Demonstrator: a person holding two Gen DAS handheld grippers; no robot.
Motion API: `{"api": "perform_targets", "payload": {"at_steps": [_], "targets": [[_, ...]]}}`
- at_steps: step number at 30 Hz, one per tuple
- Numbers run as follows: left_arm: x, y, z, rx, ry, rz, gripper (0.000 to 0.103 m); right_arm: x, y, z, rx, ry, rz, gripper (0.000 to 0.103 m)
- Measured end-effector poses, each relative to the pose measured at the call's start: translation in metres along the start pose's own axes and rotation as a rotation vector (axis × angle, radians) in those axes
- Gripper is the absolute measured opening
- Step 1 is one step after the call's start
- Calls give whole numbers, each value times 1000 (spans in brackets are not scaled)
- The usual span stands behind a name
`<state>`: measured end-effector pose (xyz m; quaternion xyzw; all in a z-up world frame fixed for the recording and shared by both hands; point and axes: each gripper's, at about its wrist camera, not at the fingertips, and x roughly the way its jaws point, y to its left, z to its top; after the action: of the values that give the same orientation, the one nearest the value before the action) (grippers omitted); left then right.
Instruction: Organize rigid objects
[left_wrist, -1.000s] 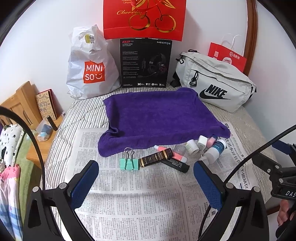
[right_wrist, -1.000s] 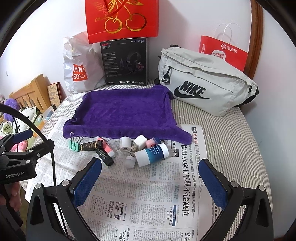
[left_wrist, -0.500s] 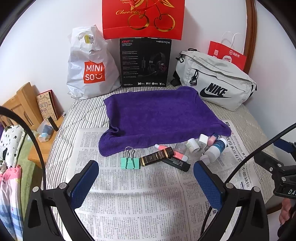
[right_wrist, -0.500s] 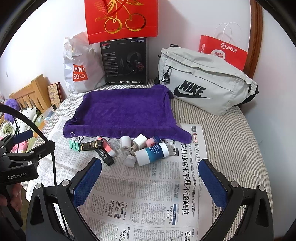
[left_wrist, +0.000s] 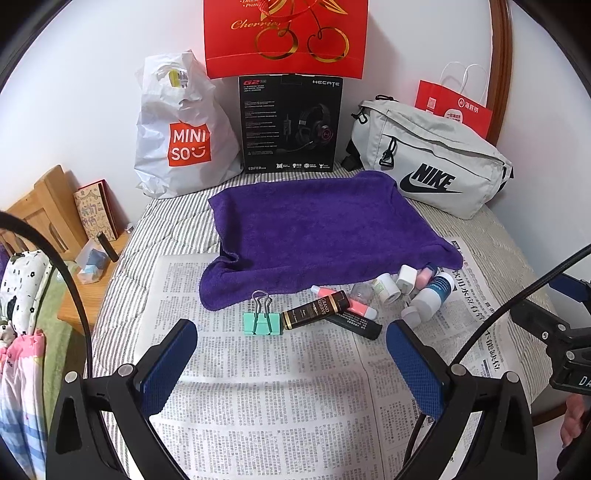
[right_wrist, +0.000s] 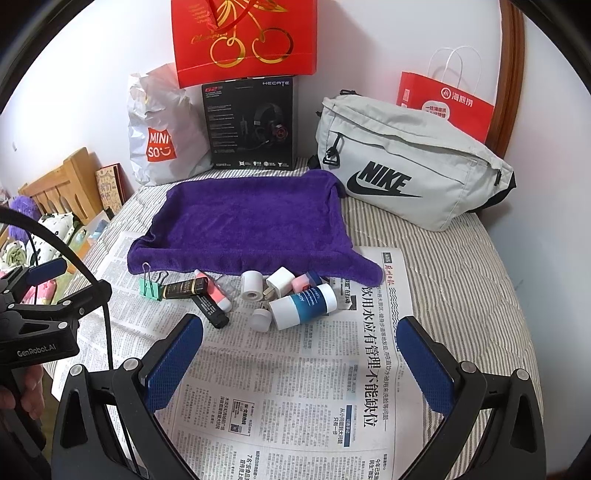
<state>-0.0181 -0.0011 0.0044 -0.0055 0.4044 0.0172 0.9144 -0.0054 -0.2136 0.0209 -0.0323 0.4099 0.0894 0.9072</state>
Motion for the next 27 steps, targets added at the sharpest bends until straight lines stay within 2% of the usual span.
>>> {"api": "perform_targets", "payload": {"at_steps": [27], "targets": [[1, 4, -2, -2, 3, 15, 103, 0, 5, -2, -6, 13, 5, 103]]}}
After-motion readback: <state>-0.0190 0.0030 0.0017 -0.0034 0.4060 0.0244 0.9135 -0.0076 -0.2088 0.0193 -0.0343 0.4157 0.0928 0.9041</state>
